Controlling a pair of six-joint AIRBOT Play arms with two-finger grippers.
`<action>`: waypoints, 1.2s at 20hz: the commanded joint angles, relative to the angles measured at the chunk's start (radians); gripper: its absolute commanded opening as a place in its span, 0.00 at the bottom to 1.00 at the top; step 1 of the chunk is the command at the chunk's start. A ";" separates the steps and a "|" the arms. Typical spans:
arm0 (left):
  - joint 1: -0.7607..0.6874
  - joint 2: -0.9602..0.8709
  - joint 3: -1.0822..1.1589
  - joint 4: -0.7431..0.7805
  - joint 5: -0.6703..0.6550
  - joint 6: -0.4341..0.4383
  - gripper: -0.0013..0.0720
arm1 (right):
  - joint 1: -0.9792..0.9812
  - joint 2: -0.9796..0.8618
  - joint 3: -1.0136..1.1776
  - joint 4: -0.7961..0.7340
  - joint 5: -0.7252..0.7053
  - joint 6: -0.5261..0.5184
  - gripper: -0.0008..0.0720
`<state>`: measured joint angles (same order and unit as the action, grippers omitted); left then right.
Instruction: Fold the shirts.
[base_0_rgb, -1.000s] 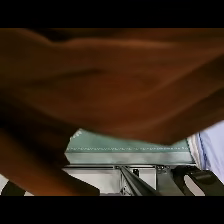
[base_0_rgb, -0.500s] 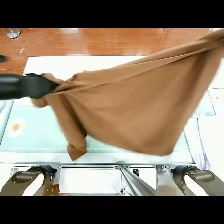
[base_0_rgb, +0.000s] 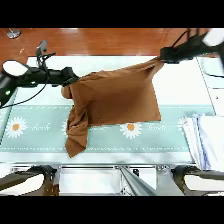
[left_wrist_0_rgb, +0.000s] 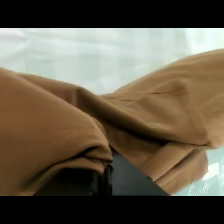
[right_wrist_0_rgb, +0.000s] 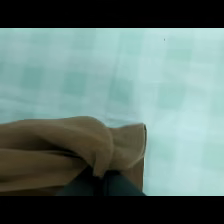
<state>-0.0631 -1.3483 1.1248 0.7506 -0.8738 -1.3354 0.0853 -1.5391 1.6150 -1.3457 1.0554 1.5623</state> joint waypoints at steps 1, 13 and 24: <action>-0.006 -0.132 0.069 -0.064 0.023 0.007 0.05 | -0.039 -0.183 0.054 0.169 -0.050 0.058 0.05; 0.331 0.071 -0.242 0.210 -0.509 0.053 0.98 | -0.460 0.021 -0.315 0.169 0.470 -0.187 0.85; 0.590 0.307 -0.838 -0.198 -0.328 0.279 0.98 | -0.435 0.303 -0.913 0.604 0.134 -0.398 0.85</action>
<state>0.5072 -1.0538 0.3775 0.7021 -1.2266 -1.1587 -0.3824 -1.2625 0.7528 -0.7921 1.2190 1.1965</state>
